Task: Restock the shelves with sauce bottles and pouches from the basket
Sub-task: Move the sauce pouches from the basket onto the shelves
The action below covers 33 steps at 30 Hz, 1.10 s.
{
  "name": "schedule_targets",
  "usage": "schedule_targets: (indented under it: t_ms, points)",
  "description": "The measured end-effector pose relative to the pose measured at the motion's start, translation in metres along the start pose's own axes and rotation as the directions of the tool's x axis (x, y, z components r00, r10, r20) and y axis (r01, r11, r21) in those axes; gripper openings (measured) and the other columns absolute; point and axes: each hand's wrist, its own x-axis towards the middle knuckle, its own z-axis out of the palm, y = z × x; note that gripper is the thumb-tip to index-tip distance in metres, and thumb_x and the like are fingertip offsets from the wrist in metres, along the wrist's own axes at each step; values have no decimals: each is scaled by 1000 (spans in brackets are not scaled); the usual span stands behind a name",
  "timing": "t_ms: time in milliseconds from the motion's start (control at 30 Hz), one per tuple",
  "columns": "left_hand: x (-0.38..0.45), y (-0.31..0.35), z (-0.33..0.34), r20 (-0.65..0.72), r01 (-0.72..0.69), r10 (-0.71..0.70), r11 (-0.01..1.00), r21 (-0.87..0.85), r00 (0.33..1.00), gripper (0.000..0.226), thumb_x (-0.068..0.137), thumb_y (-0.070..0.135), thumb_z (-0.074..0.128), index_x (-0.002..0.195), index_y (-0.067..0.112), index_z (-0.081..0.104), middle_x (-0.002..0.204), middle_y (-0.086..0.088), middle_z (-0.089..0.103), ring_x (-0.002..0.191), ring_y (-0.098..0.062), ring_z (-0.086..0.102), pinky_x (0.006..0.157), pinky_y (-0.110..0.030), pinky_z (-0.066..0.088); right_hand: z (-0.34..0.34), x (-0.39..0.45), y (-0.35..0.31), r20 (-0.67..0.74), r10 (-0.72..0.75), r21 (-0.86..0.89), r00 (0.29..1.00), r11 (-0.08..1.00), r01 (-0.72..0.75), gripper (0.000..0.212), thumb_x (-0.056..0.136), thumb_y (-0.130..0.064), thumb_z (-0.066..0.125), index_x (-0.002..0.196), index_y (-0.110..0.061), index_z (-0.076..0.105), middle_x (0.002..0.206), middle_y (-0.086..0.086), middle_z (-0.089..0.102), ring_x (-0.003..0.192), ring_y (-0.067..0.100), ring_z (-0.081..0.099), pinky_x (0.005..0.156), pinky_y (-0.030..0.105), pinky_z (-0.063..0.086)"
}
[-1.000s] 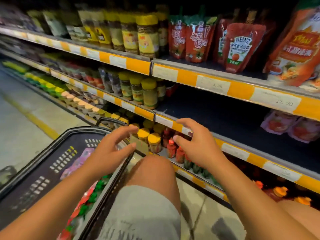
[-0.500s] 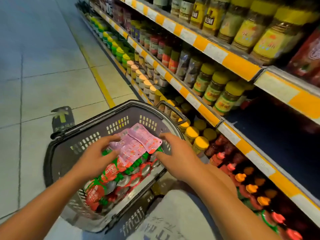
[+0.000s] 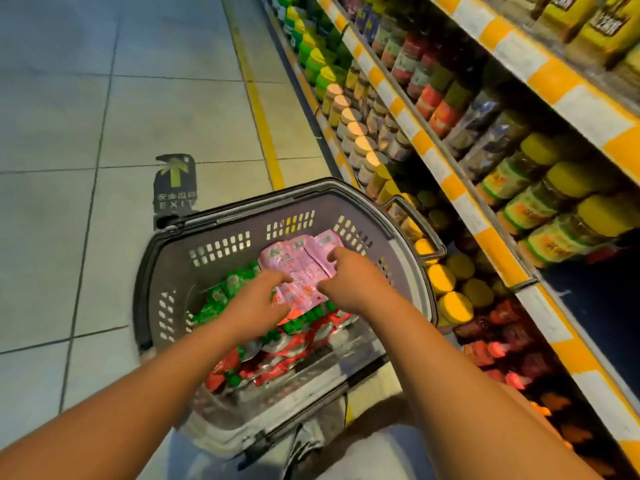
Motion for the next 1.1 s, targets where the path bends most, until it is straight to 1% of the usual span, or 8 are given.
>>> schedule_targets:
  t_ms: [333, 433, 567, 733, 833, 900, 1000, 1100]
  points:
    - [43, -4, 63, 36, -25, 19, 983, 181, 999, 51, 85, 20, 71, 135, 20, 59, 130, -4, 53, 124, -25, 48, 103, -38, 46, 26, 39, 70, 97, 306, 172, 947, 932, -319, 28, 91, -17, 69, 117, -9, 62, 108, 14, 63, 94, 33, 62, 76, 35, 48]
    - [47, -10, 80, 34, -74, 67, 956, 282, 997, 54, 79, 31, 80, 128, 24, 60, 122, 2, 48, 117, -22, 45, 95, -41, 49, 32, 43, 80, 93, 295, 183, 951, 934, -308, 10, 91, -17, 66, 97, -15, 58, 106, 17, 69, 97, 37, 68, 81, 42, 57]
    - [51, -16, 97, -36, -113, 138, 912, 394, 990, 53, 71, 47, 83, 111, 29, 52, 111, 7, 38, 101, -18, 38, 78, -42, 49, 36, 53, 85, 128, 237, 197, 963, 945, -259, 14, 91, -16, 68, 104, -19, 67, 103, 7, 70, 94, 29, 67, 81, 38, 55]
    - [56, -17, 107, -65, -112, 165, 861, 496, 984, 59, 72, 59, 77, 112, 30, 45, 112, 4, 39, 101, -21, 38, 76, -41, 46, 40, 64, 89, 178, 212, 222, 961, 943, -250, 23, 91, -6, 68, 113, -11, 68, 113, 10, 69, 104, 30, 64, 90, 39, 53]
    - [56, -15, 107, -48, -102, 148, 849, 518, 988, 61, 71, 51, 82, 115, 29, 45, 115, 3, 40, 104, -22, 38, 78, -43, 45, 42, 67, 93, 201, 258, 282, 945, 908, -308, 14, 90, -3, 69, 96, -15, 64, 98, 4, 66, 95, 27, 63, 86, 41, 55]
    - [54, -13, 106, -40, -106, 149, 846, 522, 988, 57, 75, 49, 79, 116, 28, 46, 116, 3, 41, 105, -22, 39, 80, -43, 45, 44, 70, 97, 254, 301, 355, 919, 855, -378, 23, 88, -2, 73, 89, -19, 57, 90, -1, 61, 90, 23, 61, 83, 41, 56]
    - [49, -13, 101, -28, -115, 151, 851, 512, 988, 46, 81, 45, 73, 115, 26, 49, 116, 3, 44, 105, -22, 41, 83, -44, 45, 50, 74, 103, 325, 354, 467, 877, 746, -474, 62, 84, 0, 76, 134, -17, 43, 121, 7, 60, 112, 28, 60, 95, 45, 54]
    - [45, -17, 93, -8, -142, 168, 858, 494, 986, 41, 83, 43, 71, 115, 24, 52, 113, 3, 48, 101, -21, 44, 80, -41, 48, 56, 78, 103, 309, 370, 554, 876, 680, -481, 77, 79, 7, 76, 138, -24, 37, 125, 8, 62, 106, 26, 62, 79, 37, 53]
